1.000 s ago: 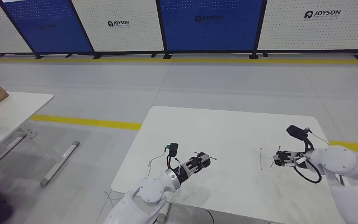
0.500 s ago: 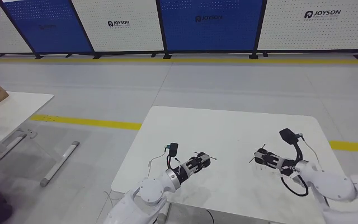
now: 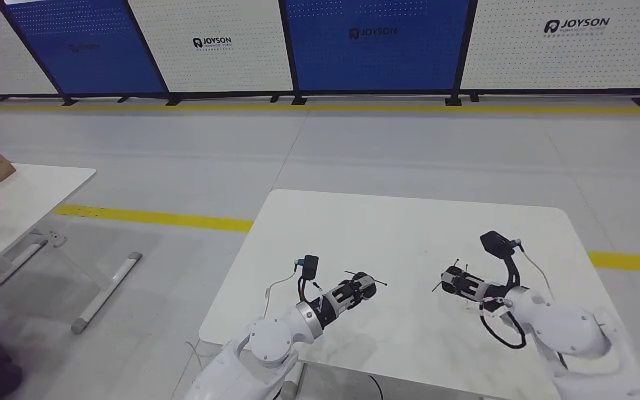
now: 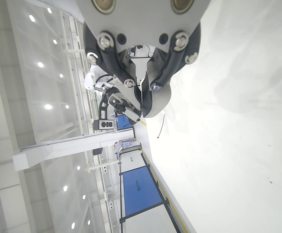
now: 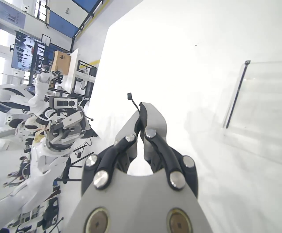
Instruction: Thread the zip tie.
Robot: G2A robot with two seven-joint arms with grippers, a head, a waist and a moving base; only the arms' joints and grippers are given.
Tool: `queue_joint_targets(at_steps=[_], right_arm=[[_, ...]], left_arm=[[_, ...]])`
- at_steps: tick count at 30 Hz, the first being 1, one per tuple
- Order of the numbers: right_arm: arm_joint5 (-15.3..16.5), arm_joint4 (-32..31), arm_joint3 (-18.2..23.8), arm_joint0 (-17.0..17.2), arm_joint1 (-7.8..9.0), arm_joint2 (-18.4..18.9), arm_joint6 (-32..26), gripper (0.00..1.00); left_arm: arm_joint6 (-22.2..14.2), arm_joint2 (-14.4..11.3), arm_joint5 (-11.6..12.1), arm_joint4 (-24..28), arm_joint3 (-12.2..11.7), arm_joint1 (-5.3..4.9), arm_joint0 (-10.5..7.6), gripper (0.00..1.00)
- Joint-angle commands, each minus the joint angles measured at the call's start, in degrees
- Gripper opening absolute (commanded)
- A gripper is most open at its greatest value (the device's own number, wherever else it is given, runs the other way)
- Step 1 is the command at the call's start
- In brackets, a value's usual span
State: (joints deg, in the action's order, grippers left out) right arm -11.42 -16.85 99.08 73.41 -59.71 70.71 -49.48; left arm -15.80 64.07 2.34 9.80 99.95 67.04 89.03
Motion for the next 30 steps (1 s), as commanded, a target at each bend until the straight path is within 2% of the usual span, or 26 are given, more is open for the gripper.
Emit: queue_joint_targets(at_steps=[1, 4, 6, 8, 10, 11, 12, 30], right_arm=[[1.5, 3.0, -0.3, 0.8, -0.23, 0.1, 2.4, 0.0], [4.2, 8.1, -0.4, 2.6, -0.78, 0.2, 8.1, 0.0], [7.0, 12.1, -0.3, 3.9, -1.25, -0.1, 12.3, 0.0], [8.1, 13.6, 0.1, 4.9, -1.6, -0.9, 15.3, 0.0], [6.3, 13.1, 0.5, 5.4, -1.92, -1.6, 19.0, 0.0], [4.0, 12.4, 0.4, 5.4, -2.07, -2.0, 20.6, 0.0], [4.0, 12.4, 0.4, 5.4, -2.07, -2.0, 20.6, 0.0], [4.0, 12.4, 0.4, 5.4, -2.07, -2.0, 20.6, 0.0]], left_arm=[[0.0, -0.1, -0.1, 0.0, 0.0, 0.01, -0.02, 0.0], [-0.1, -1.6, -1.3, -0.4, -0.1, 0.29, -1.52, 0.0], [0.5, -3.2, -2.8, -0.3, -0.5, 0.7, -3.41, 0.0], [2.3, -4.8, -4.2, -1.0, -1.2, 1.16, -5.28, 0.0], [4.5, -6.2, -5.4, -1.3, -2.2, 1.64, -6.77, 0.0], [7.6, -6.4, -6.3, -1.5, -2.9, 1.93, -7.43, 0.0], [9.2, -6.4, -6.7, -1.8, -3.2, 2.04, -7.66, 0.0], [9.2, -6.4, -6.7, -1.8, -3.2, 2.04, -7.66, 0.0]])
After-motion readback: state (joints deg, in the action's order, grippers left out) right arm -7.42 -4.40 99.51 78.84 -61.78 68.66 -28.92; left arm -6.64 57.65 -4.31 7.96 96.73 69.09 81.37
